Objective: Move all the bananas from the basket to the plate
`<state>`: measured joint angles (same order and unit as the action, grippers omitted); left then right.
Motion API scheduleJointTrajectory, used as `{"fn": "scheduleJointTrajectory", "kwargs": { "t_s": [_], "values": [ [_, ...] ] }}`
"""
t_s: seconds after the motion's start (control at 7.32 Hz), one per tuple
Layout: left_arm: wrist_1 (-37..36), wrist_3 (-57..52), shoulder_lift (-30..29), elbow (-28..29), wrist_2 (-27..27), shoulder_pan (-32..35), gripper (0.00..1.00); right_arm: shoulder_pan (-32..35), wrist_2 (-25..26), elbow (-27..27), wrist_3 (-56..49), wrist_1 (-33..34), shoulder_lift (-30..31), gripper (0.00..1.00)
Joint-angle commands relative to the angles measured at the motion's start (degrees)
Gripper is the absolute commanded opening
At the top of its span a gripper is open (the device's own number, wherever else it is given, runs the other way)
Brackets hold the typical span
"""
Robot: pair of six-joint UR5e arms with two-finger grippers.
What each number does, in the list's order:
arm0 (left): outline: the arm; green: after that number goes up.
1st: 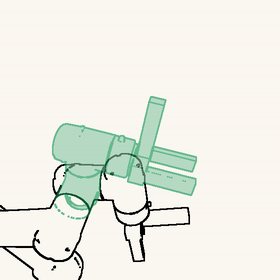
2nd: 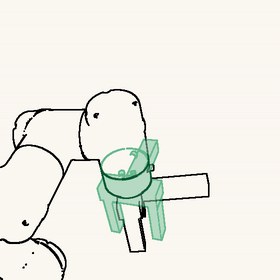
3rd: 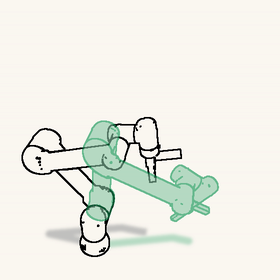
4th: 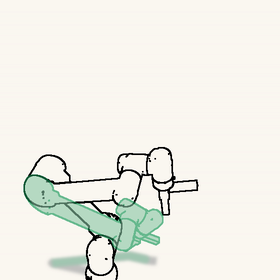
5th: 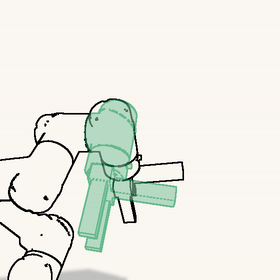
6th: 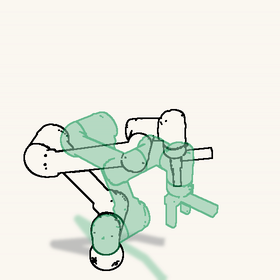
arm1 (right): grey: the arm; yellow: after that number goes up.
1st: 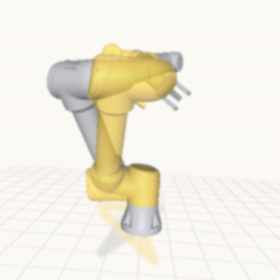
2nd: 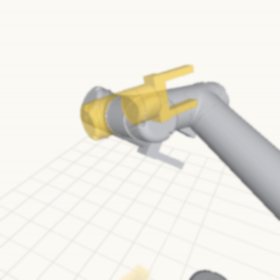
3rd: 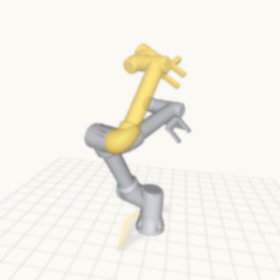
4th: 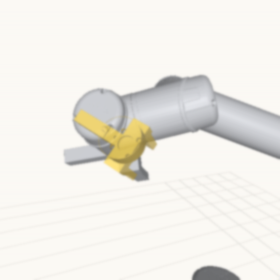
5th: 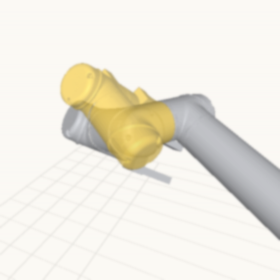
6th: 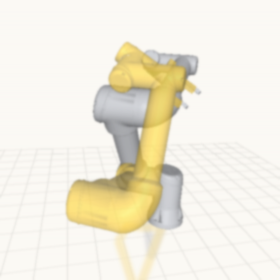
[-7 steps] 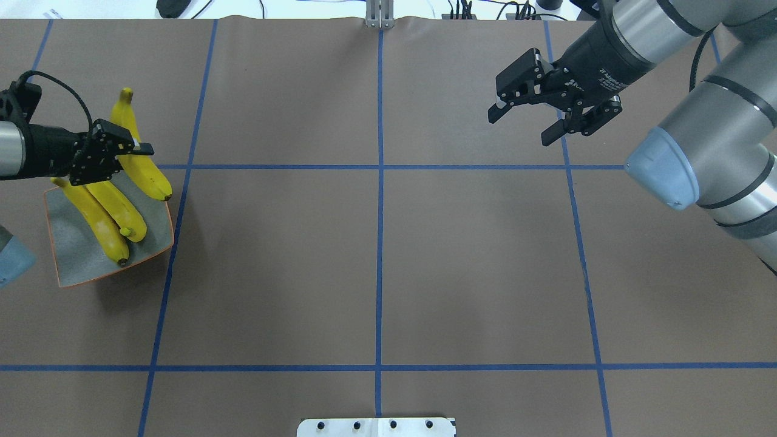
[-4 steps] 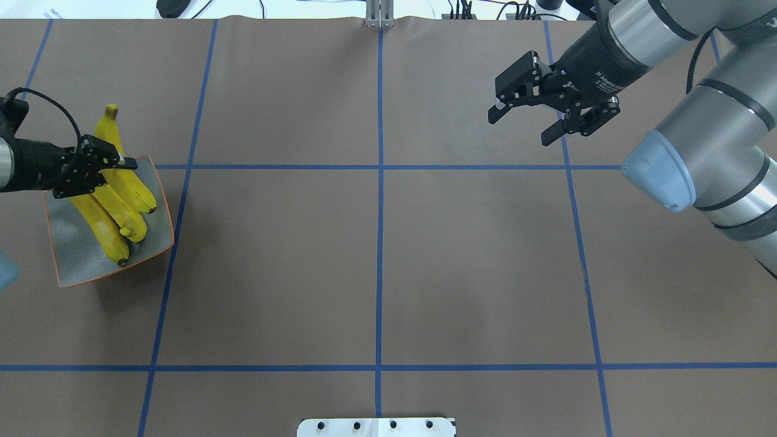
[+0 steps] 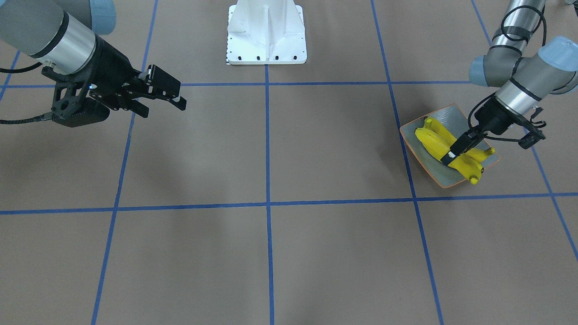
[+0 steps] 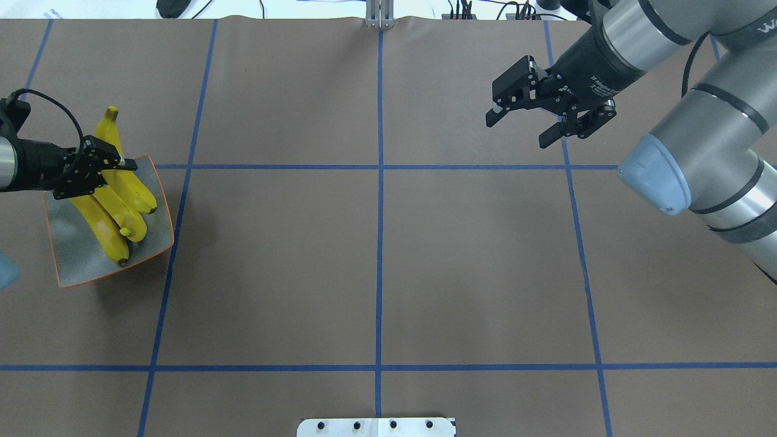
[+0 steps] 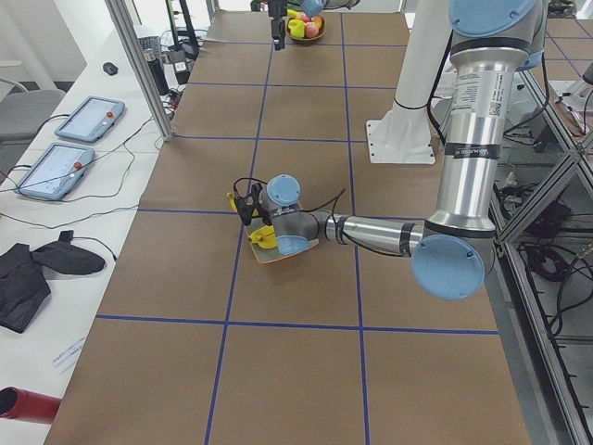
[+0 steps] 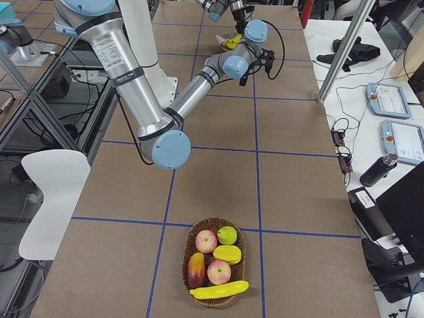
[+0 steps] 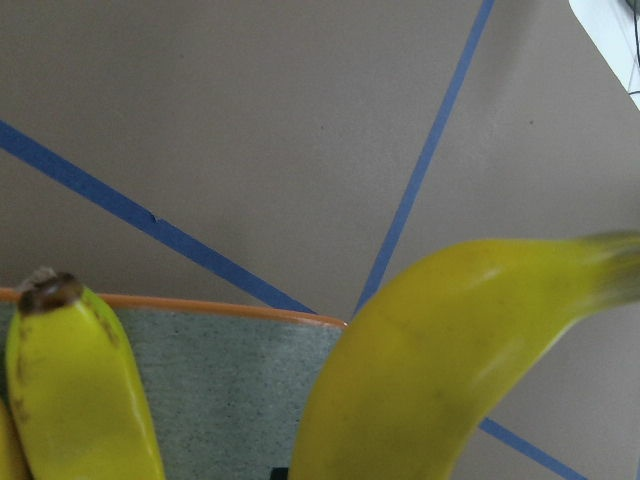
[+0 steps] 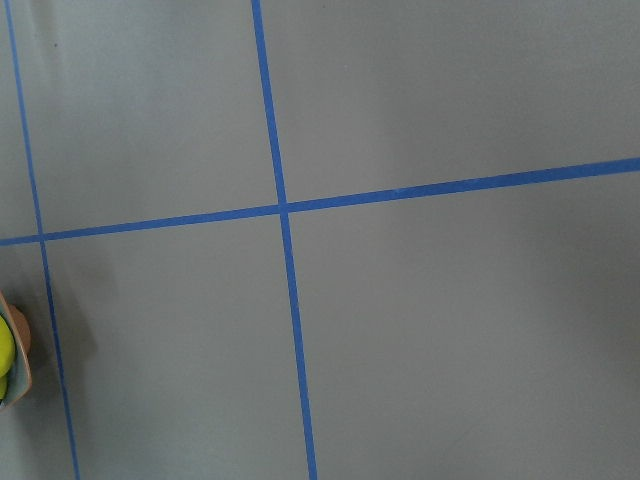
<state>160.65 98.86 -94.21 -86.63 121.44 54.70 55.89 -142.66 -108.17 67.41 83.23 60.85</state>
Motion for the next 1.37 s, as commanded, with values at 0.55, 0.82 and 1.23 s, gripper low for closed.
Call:
{"fn": "scheduleJointTrajectory", "kwargs": {
  "t_s": [0.55, 0.82, 1.23],
  "values": [
    [-0.07, -0.16, 0.08, -0.03, -0.06, -0.91, 0.62, -0.96, 0.80, 0.33, 0.00, 0.00, 0.32, 1.00],
    [-0.07, -0.16, 0.25, -0.03, -0.06, -0.82, 0.87, -0.96, 0.80, 0.33, 0.00, 0.00, 0.32, 1.00],
    [0.02, -0.42, 0.08, -0.38, 1.86, -0.12, 0.98, -0.79, 0.89, 0.25, 0.00, 0.00, 0.32, 1.00]
  ]
}}
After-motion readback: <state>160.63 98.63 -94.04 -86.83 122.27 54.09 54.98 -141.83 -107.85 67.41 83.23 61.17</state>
